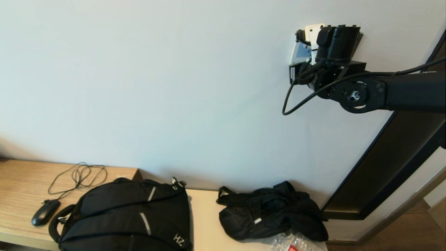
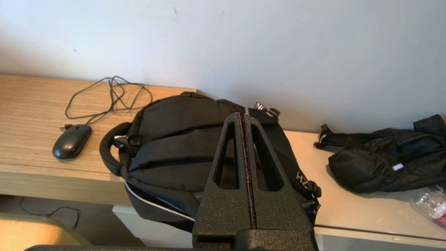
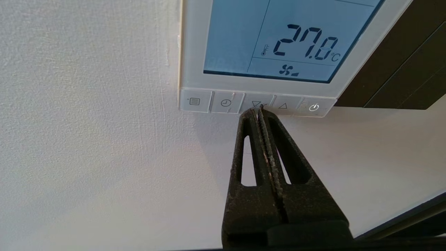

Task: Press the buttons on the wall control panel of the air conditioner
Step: Press the temperature decrease button

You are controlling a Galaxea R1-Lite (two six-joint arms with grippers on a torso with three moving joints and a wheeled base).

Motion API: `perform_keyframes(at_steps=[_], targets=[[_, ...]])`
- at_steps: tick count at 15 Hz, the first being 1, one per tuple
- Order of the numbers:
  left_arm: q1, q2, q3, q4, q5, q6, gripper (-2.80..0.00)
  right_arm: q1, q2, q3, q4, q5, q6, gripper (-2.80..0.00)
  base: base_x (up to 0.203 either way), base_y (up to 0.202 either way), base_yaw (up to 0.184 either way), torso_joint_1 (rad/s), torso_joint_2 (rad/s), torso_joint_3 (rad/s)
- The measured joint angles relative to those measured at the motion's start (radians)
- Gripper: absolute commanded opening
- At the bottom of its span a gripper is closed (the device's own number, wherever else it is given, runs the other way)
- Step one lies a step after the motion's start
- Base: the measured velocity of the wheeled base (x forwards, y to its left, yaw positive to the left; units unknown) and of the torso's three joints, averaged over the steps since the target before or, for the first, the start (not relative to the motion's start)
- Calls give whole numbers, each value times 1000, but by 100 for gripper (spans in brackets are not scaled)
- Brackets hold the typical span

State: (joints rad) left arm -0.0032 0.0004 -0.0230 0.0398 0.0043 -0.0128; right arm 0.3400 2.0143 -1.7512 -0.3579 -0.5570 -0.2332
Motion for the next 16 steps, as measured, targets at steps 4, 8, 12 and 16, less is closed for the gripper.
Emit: perform_keyframes(at_steps=[4,8,12,16], targets=[[0,0,0,0,0,0,-280,-2,13,-20,4,0,-3,-280,0,0,0,0,0,0],[0,0,0,0,0,0,-280,8,7,-23,1,-1,-12,-280,0,0,0,0,0,0],[0,0,0,0,0,0,-280,12,-6,-13,-1,-1,-17,-280,0,0,0,0,0,0],[0,0,0,0,0,0,-280,12,-7,-7,-2,-1,-16,-280,0,0,0,0,0,0]])
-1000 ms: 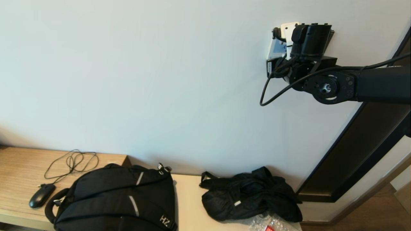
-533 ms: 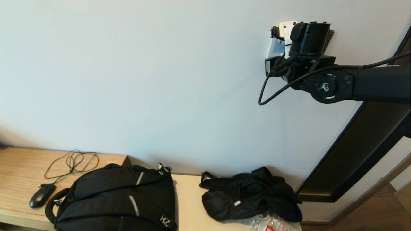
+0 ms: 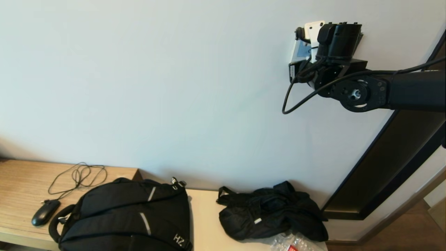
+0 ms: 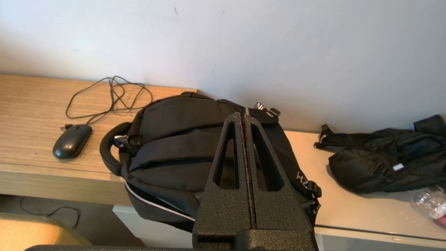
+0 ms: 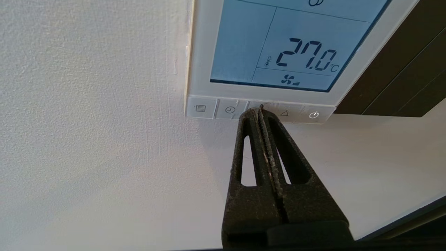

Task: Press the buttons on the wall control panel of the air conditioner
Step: Press the temperature decrease button, then turn off the central air conditioner

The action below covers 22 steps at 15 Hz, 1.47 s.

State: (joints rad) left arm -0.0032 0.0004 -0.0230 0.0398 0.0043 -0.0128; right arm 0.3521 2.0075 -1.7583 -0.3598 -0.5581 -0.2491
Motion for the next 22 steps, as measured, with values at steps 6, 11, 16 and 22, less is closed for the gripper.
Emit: perform_keyframes(at_steps=[6,11,16,22], targets=[[0,0,0,0,0,0,-280,-10,22,-9,-1,0,0,-280,0,0,0,0,0,0],[0,0,0,0,0,0,-280,-8,28,-14,-1,-1,-1,-280,0,0,0,0,0,0],[0,0,0,0,-1,0,-280,15,-44,40,-1,-15,-1,-280,0,0,0,0,0,0],[0,0,0,0,0,0,-280,24,-280,251,0,-17,1,-280,0,0,0,0,0,0]])
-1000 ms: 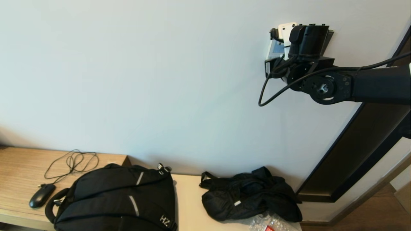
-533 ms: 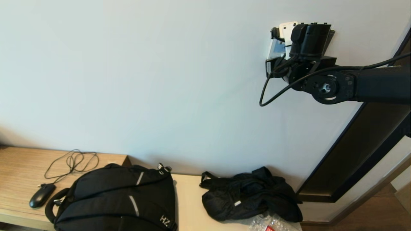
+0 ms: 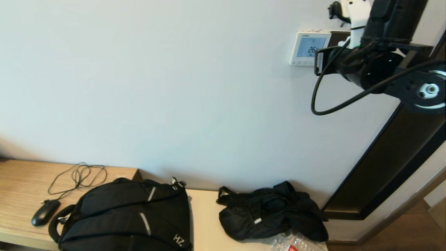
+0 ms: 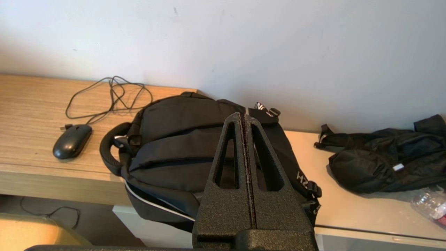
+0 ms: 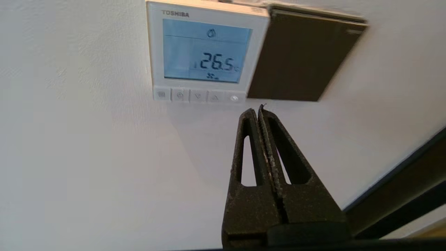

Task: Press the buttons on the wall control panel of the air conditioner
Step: Turn off the central air conditioner

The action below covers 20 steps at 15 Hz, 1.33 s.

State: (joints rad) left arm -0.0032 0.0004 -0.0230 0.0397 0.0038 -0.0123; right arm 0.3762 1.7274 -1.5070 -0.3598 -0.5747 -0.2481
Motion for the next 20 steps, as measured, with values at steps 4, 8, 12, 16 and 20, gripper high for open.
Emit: perform_keyframes(at_steps=[4,8,12,16,20], targets=[[0,0,0,0,0,0,-280,-2,-242,288,3,-20,19,-280,0,0,0,0,0,0],[0,0,0,0,0,0,-280,-1,-511,619,8,-54,52,-280,0,0,0,0,0,0],[0,0,0,0,0,0,-280,56,-704,876,9,-141,71,-280,0,0,0,0,0,0],[0,0,0,0,0,0,-280,29,-803,984,10,-120,81,-280,0,0,0,0,0,0],[0,0,0,0,0,0,-280,-260,-933,1115,74,185,87,-280,0,0,0,0,0,0]])
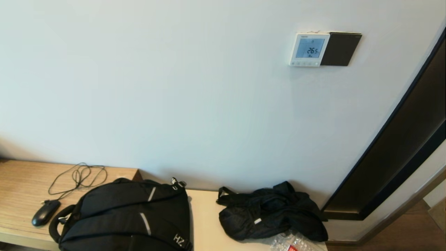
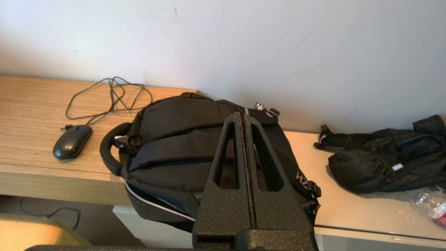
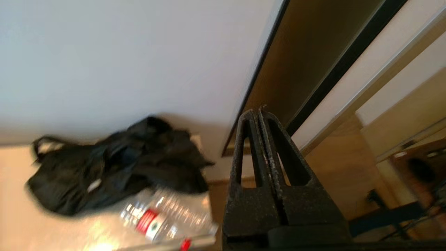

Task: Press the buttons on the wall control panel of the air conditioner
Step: Turn off the central air conditioner

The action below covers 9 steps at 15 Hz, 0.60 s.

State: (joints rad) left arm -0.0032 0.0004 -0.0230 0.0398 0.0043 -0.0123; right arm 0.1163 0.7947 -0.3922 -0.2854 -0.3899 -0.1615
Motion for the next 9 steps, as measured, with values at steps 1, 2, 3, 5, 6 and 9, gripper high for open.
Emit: perform_keyframes(at_steps=[1,2,3,5,6,9], targets=[[0,0,0,0,-1,0,-280,-62,-64,36,45,113,12,-280,0,0,0,0,0,0],[0,0,0,0,0,0,-280,-107,-135,73,92,214,24,-280,0,0,0,0,0,0],[0,0,0,0,0,1,-280,-139,-207,114,132,296,33,-280,0,0,0,0,0,0],[0,0,0,0,0,0,-280,-182,-348,222,192,409,45,-280,0,0,0,0,0,0],[0,0,0,0,0,0,-280,-197,-398,277,201,440,51,-280,0,0,0,0,0,0],[0,0,0,0,0,-1,-280,-215,-483,358,171,484,92,-280,0,0,0,0,0,0]])
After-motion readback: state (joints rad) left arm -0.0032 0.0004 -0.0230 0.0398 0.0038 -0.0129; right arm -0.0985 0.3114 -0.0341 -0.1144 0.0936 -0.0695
